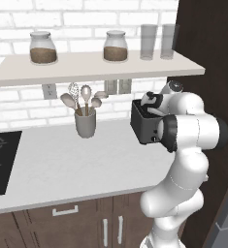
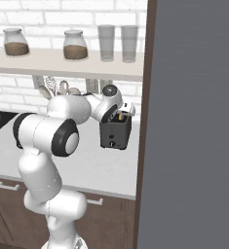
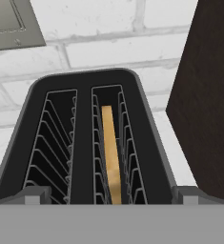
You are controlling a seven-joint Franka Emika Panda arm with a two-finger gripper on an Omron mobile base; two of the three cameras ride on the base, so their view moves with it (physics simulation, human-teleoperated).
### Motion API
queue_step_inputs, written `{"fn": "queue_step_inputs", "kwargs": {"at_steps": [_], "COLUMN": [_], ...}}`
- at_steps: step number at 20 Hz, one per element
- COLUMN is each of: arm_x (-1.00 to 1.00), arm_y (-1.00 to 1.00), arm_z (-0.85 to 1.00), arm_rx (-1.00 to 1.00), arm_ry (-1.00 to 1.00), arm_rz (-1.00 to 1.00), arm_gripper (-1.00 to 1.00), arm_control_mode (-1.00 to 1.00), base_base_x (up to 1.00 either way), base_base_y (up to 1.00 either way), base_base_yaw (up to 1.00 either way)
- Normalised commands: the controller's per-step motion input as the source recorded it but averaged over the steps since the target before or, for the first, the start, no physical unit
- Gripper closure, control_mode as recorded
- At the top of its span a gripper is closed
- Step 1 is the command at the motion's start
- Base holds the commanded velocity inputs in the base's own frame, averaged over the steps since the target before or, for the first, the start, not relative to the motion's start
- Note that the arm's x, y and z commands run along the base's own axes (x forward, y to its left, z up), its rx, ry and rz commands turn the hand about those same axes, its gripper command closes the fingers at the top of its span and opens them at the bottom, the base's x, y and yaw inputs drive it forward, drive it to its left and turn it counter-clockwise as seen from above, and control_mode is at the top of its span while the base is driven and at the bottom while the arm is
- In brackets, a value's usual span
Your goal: Start the toaster. Once the lever pops up, take the bread to the plate on the dining counter.
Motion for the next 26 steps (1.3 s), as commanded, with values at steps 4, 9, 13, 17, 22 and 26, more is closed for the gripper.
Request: {"fn": "queue_step_inputs", "kwargs": {"at_steps": [4,9,13,17,22,26], "arm_x": [0.0,0.0,0.0,0.0,0.0,0.0], "arm_y": [0.0,0.0,0.0,0.0,0.0,0.0], "arm_z": [0.0,0.0,0.0,0.0,0.0,0.0], "arm_rx": [0.0,0.0,0.0,0.0,0.0,0.0], "arm_ry": [0.0,0.0,0.0,0.0,0.0,0.0], "arm_rz": [0.0,0.0,0.0,0.0,0.0,0.0], "arm_gripper": [-1.0,-1.0,-1.0,-1.0,-1.0,-1.0], "arm_control_mode": [-1.0,-1.0,-1.0,-1.0,-1.0,-1.0], "base_base_x": [0.0,0.0,0.0,0.0,0.0,0.0], "base_base_y": [0.0,0.0,0.0,0.0,0.0,0.0], "base_base_yaw": [0.0,0.0,0.0,0.0,0.0,0.0]}}
